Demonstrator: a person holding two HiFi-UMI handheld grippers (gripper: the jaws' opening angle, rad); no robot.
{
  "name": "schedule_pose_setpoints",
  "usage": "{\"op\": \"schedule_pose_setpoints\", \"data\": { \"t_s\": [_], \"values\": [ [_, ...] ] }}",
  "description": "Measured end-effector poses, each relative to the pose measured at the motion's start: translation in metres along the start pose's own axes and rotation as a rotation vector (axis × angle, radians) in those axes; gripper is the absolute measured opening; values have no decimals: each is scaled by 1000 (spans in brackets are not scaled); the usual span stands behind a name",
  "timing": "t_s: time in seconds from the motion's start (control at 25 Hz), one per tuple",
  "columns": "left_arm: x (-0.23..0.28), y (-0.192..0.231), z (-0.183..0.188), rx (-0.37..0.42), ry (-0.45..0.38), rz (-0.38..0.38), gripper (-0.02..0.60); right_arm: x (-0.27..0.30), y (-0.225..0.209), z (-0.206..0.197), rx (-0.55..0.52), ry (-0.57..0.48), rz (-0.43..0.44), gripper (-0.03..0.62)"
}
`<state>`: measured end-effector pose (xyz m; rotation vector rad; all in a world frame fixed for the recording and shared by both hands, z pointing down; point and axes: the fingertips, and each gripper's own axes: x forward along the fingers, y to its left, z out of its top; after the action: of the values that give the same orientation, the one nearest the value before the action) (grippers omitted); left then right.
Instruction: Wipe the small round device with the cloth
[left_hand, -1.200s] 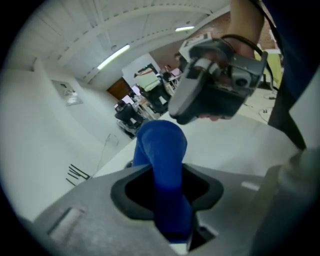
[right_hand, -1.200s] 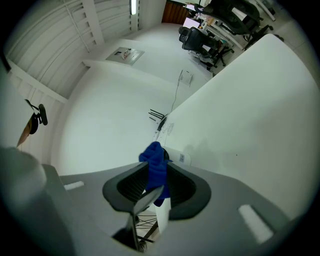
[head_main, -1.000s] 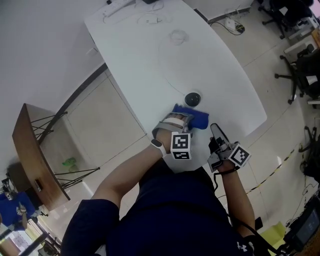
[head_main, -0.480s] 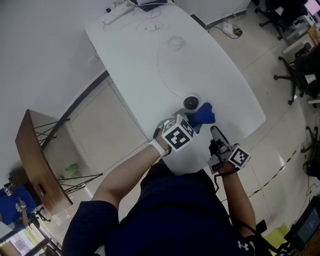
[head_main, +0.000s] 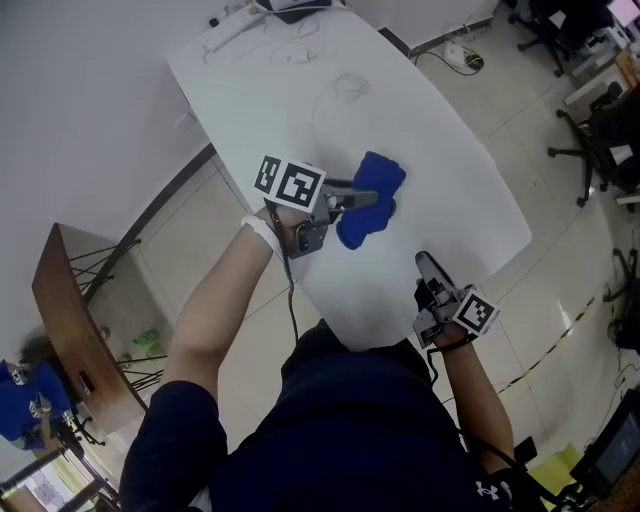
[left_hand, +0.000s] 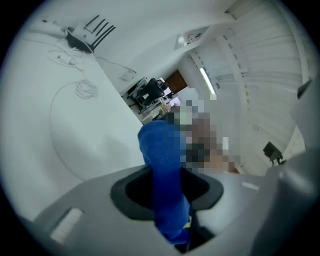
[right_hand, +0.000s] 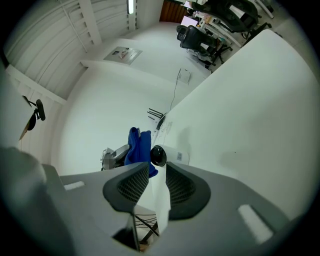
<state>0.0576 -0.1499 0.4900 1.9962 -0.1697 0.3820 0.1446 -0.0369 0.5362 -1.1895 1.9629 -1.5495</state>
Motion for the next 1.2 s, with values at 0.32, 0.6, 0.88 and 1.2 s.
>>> {"op": "schedule_pose_setpoints", "data": {
  "t_s": [0.32,0.6,0.88,1.2],
  "values": [
    [-8,53,18,-90,104,-160,138,-6,-17,6,10,-35,-59,98],
    [7,93,-16,-126,237,-75,138,-7,-21,10,26,-38,-74,97],
    [11,102,-29,179,409,279,140,0,-18,16,15,-33,-52,97],
    [-9,87,-80,36,88,609,141,8,-9,15,13,-45,-18,92]
  ]
}}
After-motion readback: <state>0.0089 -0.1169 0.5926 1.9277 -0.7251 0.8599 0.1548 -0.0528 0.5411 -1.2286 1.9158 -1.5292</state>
